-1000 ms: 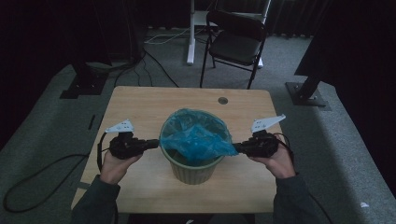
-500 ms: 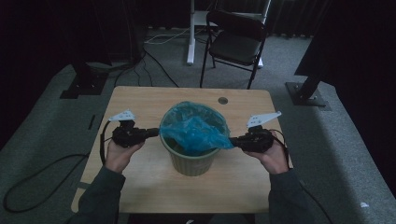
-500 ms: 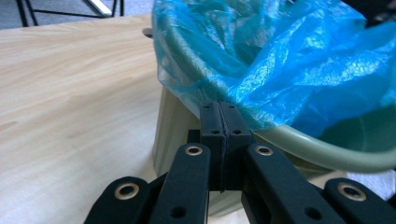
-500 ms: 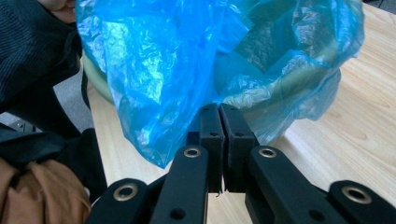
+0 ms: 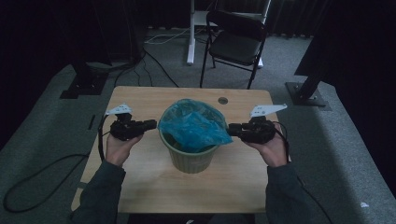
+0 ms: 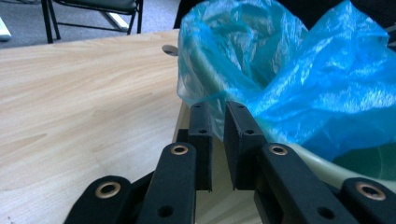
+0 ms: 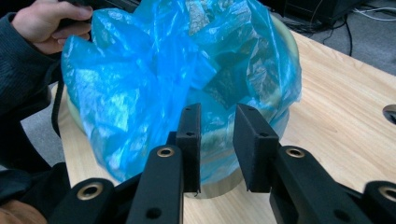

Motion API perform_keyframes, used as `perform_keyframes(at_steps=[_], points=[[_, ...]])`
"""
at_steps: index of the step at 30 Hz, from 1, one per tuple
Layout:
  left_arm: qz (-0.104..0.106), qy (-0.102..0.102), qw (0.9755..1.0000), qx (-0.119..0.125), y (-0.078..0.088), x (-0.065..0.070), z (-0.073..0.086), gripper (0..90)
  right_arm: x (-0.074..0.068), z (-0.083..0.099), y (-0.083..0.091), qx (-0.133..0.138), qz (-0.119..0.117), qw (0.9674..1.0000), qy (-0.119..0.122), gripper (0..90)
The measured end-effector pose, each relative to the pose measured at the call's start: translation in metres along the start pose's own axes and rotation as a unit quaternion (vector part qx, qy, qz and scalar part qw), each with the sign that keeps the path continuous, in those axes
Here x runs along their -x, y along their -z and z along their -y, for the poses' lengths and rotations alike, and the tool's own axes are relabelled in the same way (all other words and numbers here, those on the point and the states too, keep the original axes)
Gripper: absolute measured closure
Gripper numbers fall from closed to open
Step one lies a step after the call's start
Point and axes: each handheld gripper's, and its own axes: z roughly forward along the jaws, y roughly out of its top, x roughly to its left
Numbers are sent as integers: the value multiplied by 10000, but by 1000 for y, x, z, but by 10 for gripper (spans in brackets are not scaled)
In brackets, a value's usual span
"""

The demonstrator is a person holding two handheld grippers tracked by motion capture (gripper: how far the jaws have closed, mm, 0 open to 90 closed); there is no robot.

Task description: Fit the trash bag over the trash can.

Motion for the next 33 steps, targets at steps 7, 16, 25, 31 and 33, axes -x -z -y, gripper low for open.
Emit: perform_keyframes(at_steps=[7, 16, 25, 31, 33], points=[[-50, 73, 9999, 51, -9, -5, -11, 774, 7, -6, -11, 40, 331, 9994, -25, 724], [-81, 159, 9998, 16, -22, -10, -19, 766, 19, -20, -32, 296, 665, 9973, -95, 798], [-153, 221, 9996, -28, -30, -15, -20, 767, 34, -29, -56, 90, 848, 9962, -167, 836], [-158, 238, 9996, -35, -35, -17, -21, 767, 43, -28, -58, 40, 1071, 9938, -286, 900], [-162, 250, 9995, -36, -37, -17, -21, 767, 45, -27, -59, -4, 1112, 9932, -333, 900]])
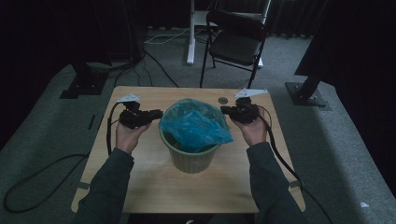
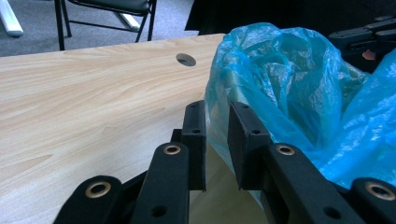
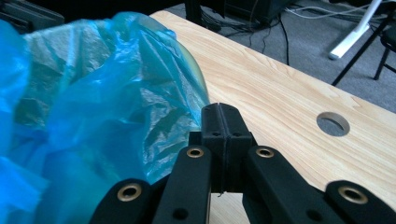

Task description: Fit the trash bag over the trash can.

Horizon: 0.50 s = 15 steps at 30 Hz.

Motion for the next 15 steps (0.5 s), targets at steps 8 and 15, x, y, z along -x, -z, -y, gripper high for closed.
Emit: perform_keyframes(at_steps=[8, 15], points=[[1, -4, 10000, -18, -8, -4, -2, 765, 7, 4, -8, -163, 165, 9997, -108, 900], [6, 24, 10000, 13, -13, -7, -2, 765, 15, 11, -16, -364, 274, 9986, -268, 900]])
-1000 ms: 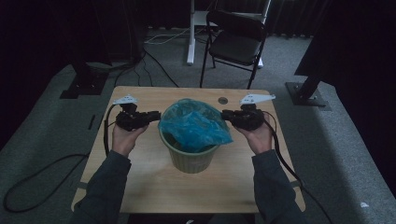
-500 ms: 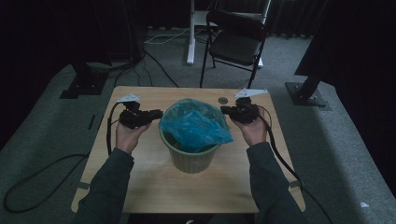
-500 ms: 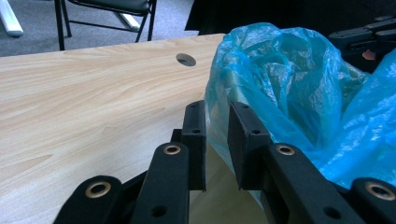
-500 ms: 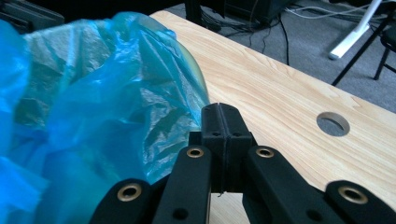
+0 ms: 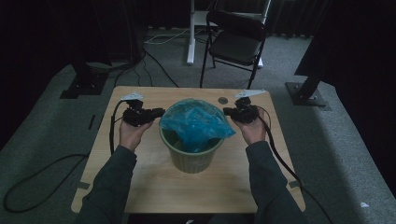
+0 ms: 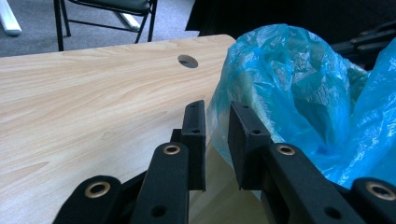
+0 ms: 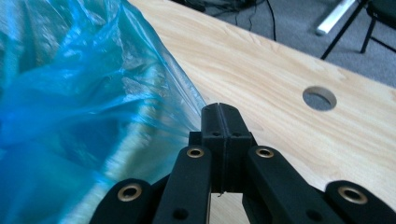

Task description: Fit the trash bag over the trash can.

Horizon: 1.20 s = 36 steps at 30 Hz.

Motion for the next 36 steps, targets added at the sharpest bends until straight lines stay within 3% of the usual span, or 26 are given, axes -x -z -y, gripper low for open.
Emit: perform_keyframes(at_steps=[11, 16, 19, 22, 27, 36], points=[[-11, 40, 10000, 0, -3, -2, 2, 763, 6, 13, -2, -316, 98, 9994, -109, 900], [-61, -45, 10000, -6, 2, -1, 4, 740, 5, 21, 2, -464, 113, 9988, -62, 900], [-85, -70, 9999, 96, 10, 0, 5, 730, 5, 25, 9, -331, 105, 9994, -53, 885], [-123, -139, 9997, 177, 21, 3, 4, 718, 5, 25, 20, -120, 84, 9999, -79, 813], [-29, -281, 9992, 297, 33, 14, 1, 688, -1, 23, 39, 165, -24, 9999, -39, 782], [178, -650, 9975, 224, 28, 38, -16, 603, -22, 18, 58, 352, -416, 9983, 224, 752]])
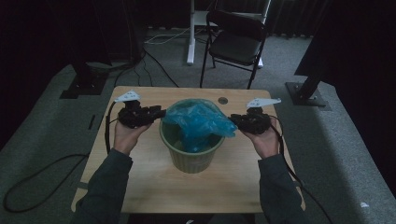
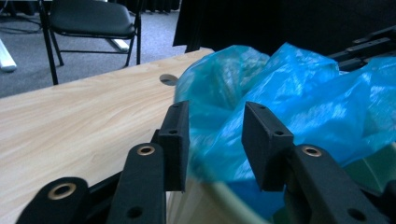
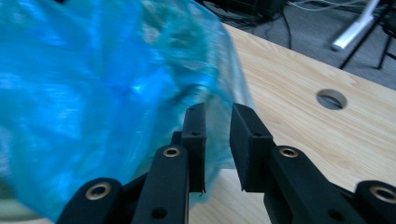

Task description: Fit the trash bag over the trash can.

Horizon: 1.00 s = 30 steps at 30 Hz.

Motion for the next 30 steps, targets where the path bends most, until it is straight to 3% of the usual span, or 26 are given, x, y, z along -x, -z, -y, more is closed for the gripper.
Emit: perform_keyframes(at_steps=[2, 8, 11, 15, 18, 22, 30], points=[[0, 0, 10000, 0, 0, 0, 0, 592, -2, -1, 1, 3, -40, 10000, 31, 752], [98, -267, 9991, -300, -22, 11, -7, 552, -16, -3, 6, 92, -510, 9985, 159, 733], [118, -418, 9983, -397, -25, 16, -6, 635, -20, -2, 7, 113, -735, 9969, 274, 724], [121, -614, 9975, -332, -20, 23, -4, 827, -25, 1, 8, 37, -875, 9953, 412, 710], [124, -680, 9972, -277, -13, 26, -2, 888, -30, 5, 10, -8, -950, 9940, 535, 704], [104, -710, 9972, -203, -6, 27, -1, 894, -31, 8, 13, -9, -978, 9936, 556, 696], [134, -579, 9982, -60, 8, 25, 11, 895, -31, 13, 15, -36, -1094, 9922, 600, 692]])
